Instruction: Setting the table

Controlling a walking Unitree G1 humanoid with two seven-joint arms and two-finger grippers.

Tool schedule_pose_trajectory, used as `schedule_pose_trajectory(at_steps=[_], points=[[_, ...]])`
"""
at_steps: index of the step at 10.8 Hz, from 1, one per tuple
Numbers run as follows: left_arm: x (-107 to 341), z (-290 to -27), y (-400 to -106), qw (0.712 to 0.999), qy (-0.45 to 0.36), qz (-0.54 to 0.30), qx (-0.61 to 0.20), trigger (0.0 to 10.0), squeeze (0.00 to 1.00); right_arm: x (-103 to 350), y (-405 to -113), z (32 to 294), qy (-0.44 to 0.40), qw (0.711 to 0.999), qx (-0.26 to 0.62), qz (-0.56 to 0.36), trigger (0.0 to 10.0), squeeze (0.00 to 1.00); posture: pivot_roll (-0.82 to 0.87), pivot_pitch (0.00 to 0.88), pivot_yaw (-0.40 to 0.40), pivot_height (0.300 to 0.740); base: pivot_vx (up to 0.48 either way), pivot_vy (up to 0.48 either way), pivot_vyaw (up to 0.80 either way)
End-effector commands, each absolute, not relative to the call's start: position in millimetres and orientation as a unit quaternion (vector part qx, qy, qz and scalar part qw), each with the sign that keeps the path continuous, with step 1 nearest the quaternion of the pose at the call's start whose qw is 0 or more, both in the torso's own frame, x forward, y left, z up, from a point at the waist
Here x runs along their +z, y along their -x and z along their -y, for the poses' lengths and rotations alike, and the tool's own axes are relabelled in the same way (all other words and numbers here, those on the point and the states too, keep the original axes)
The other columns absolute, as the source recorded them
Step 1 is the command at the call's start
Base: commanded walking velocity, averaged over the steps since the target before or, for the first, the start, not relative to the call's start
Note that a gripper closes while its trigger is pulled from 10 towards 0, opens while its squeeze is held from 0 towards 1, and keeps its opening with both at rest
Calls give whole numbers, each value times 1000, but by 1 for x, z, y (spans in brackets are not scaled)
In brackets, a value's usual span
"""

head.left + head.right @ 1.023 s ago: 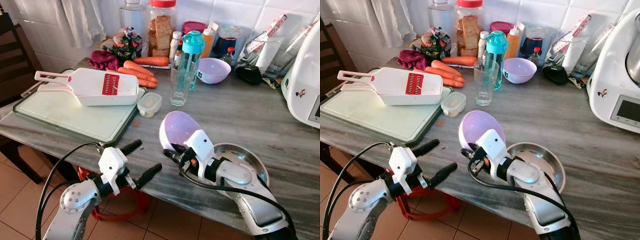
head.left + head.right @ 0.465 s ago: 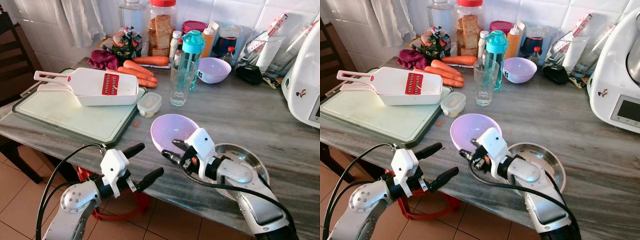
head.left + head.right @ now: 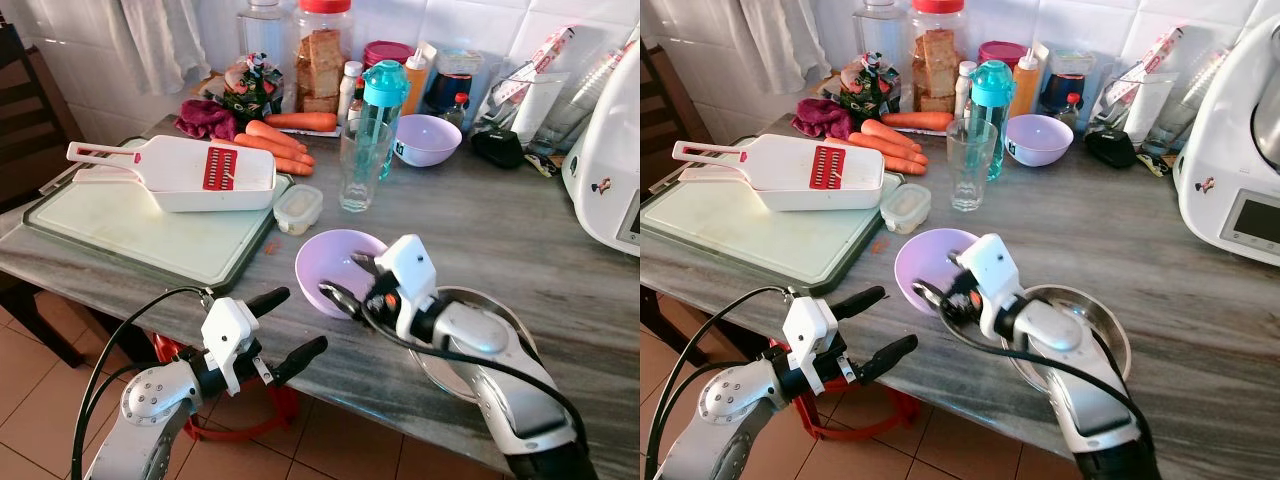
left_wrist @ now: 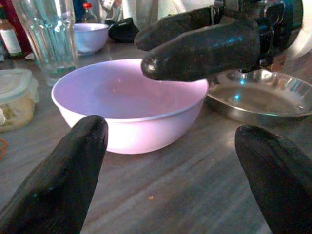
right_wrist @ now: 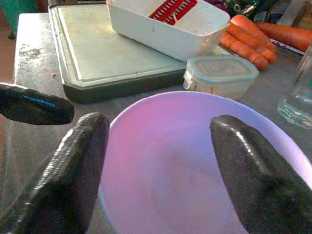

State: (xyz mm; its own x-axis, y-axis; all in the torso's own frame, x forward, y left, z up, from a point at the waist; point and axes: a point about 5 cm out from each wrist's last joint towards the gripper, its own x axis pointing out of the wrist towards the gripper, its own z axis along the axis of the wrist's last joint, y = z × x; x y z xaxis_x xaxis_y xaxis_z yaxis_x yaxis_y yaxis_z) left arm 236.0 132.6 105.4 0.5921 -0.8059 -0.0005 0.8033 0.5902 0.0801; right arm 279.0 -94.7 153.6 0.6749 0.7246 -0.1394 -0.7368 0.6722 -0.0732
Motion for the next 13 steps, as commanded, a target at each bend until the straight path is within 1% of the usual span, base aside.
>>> schedule_pose_trajectory(at_steps=[1, 2, 3, 4, 5, 6, 7, 8, 10, 11, 13], points=[[109, -132, -235, 886, -41, 22, -461, 10000, 0, 163, -280, 98, 61, 918, 390, -32, 10000, 1000, 62, 59, -37, 740, 0, 0, 0], [109, -132, -236, 886, -43, 21, -461, 10000, 0, 170, -284, 101, 60, 931, 359, -13, 10000, 1000, 66, 50, -37, 740, 0, 0, 0], [109, -133, -237, 887, -44, 22, -460, 10000, 0, 183, -293, 113, 74, 958, 275, 22, 10000, 1000, 66, 50, -37, 740, 0, 0, 0], [111, -134, -242, 890, -38, 25, -453, 10000, 0, 192, -294, 120, 99, 968, 225, 50, 10000, 1000, 66, 50, -37, 740, 0, 0, 0], [112, -135, -246, 893, -28, 26, -448, 10000, 0, 196, -293, 124, 123, 970, 198, 68, 10000, 1000, 66, 50, -37, 740, 0, 0, 0], [113, -135, -248, 894, -25, 25, -446, 10000, 0, 197, -293, 130, 127, 976, 164, 68, 10000, 1000, 55, 46, -39, 740, 0, 0, 0], [114, -133, -248, 895, -21, 26, -445, 10000, 0, 194, -292, 138, 168, 977, 116, 57, 10000, 1000, 53, 48, -39, 740, 0, 0, 0], [113, -132, -248, 896, -17, 25, -444, 10000, 0, 185, -285, 136, 178, 979, 96, 34, 10000, 1000, 43, 53, -40, 740, 0, 0, 0], [113, -130, -249, 899, -13, 25, -437, 10000, 0, 169, -273, 143, 161, 986, 53, -13, 10000, 1000, 39, 55, -42, 740, 0, 0, 0], [113, -130, -251, 900, 0, 22, -435, 10000, 0, 167, -268, 150, 157, 987, 28, -35, 10000, 1000, 28, 64, -44, 740, 0, 0, 0], [112, -128, -252, 899, -2, 23, -437, 10000, 0, 161, -260, 163, 133, 988, -2, -82, 10000, 1000, 22, 65, -47, 740, 0, 0, 0]])
